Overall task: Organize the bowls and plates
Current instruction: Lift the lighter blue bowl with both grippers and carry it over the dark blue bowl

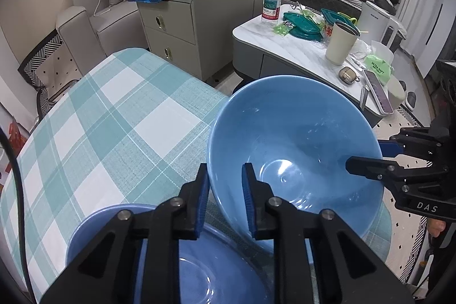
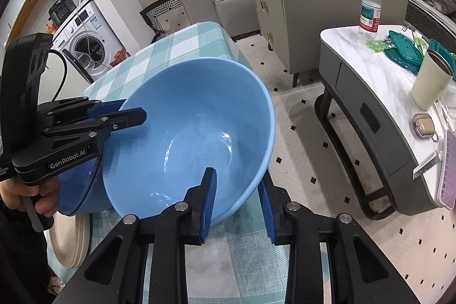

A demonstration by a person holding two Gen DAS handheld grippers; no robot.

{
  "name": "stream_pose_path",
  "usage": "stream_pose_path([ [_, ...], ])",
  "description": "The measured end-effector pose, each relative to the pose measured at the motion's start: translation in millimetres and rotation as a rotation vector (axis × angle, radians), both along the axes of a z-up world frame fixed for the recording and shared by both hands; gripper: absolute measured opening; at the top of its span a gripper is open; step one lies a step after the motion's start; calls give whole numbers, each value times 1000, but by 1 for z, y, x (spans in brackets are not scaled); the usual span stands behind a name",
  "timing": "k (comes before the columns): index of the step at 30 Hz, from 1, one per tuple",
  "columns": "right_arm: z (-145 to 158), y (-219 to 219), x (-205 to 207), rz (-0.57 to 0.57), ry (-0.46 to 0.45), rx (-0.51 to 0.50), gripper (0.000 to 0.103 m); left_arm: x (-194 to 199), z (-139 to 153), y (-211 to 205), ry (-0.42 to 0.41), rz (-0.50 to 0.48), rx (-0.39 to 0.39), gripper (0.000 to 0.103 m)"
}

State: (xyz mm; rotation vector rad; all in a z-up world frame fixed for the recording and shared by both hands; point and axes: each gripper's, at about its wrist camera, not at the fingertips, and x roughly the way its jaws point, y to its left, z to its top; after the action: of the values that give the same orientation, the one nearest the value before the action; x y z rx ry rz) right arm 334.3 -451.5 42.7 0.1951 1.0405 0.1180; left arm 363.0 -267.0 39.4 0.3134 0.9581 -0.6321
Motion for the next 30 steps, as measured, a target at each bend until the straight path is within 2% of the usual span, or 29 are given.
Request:
stream_pose_path([
  [14, 5, -2, -3, -8, -11, -11, 27, -3, 4, -2, -7, 3, -8, 21],
  [30, 28, 1, -12, -16, -59, -35, 27, -13, 26, 3, -49, 1, -39, 21],
])
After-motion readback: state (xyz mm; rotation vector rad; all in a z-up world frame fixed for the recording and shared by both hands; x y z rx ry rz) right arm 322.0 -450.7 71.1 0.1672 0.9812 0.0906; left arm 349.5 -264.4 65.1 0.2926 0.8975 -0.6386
